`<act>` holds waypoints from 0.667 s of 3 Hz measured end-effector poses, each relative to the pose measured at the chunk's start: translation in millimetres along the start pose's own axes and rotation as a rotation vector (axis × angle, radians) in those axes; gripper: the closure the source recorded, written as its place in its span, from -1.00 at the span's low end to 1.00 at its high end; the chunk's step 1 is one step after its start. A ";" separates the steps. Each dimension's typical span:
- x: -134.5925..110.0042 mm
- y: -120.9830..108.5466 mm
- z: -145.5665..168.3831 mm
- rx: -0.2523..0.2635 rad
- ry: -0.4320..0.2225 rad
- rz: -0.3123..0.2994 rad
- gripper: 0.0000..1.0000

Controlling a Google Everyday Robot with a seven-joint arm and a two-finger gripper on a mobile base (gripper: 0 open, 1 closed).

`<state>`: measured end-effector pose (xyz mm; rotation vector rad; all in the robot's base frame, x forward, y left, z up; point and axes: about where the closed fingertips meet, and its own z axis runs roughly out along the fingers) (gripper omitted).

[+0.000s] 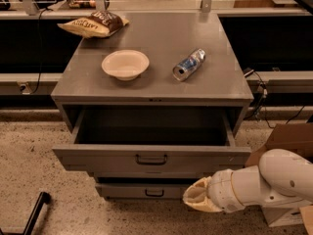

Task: Close top drawer

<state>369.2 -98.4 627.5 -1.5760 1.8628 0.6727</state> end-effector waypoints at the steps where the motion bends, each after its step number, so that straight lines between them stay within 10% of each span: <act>1: -3.3 -17.5 -1.1 0.050 0.004 -0.085 1.00; 2: -7.5 -46.2 -5.9 0.113 0.000 -0.179 1.00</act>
Offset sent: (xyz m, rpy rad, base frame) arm 0.0821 -0.0156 0.0202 -0.0512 -0.3435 0.0586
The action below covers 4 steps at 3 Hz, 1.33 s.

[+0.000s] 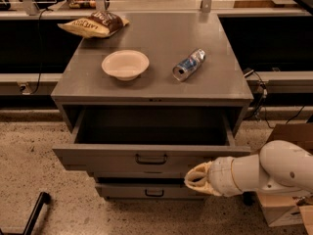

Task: Close top drawer

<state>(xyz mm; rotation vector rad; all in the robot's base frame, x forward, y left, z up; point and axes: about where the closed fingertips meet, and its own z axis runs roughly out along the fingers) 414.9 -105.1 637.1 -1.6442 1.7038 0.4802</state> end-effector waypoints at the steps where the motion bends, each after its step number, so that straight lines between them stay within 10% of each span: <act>1: 2.1 -29.1 -1.9 0.050 -0.026 -0.072 1.00; 4: -4.1 -97.9 13.1 0.108 -0.013 -0.166 1.00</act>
Offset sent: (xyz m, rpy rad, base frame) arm 0.1055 -0.0044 0.0233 -0.0061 -0.2505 0.0615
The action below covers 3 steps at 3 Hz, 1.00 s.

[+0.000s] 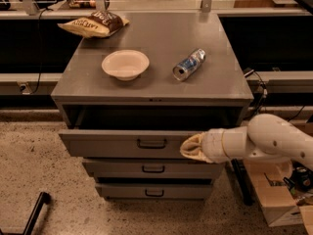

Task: Close top drawer

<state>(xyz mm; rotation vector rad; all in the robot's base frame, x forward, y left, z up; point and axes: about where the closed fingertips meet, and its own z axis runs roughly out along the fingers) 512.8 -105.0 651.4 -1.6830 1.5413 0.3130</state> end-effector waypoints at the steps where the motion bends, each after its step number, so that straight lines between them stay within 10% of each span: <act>1: 7.0 -22.5 9.6 0.009 0.016 -0.003 1.00; 3: -1.4 -27.0 9.4 0.013 -0.002 -0.044 1.00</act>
Offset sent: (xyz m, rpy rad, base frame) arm 0.1048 -0.0060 0.0071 -0.0093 -0.0672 -0.0417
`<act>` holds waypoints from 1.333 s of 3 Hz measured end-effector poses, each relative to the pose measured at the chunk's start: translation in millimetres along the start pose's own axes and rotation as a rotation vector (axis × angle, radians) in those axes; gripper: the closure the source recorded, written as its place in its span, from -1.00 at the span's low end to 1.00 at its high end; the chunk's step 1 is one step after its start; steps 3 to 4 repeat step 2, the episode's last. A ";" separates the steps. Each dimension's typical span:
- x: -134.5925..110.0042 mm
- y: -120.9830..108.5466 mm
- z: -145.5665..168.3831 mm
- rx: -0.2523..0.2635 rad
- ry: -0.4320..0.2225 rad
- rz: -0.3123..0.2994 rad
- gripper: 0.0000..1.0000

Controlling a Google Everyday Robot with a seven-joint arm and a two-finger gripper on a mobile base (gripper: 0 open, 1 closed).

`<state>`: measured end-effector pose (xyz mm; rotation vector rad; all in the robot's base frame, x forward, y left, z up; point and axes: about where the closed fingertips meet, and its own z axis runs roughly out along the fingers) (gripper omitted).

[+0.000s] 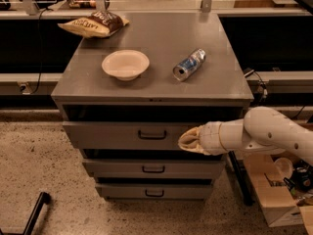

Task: Close top drawer

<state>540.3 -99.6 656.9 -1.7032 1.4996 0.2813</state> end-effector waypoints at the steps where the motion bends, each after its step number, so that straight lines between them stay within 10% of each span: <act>1: -15.4 23.8 -5.6 -0.041 -0.010 -0.023 1.00; 2: -30.8 56.3 -3.5 -0.138 -0.025 -0.013 1.00; 4: -30.8 56.3 -3.5 -0.138 -0.025 -0.013 1.00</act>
Offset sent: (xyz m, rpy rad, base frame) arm -0.1025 0.0383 -0.0064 -0.0258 0.1949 0.1893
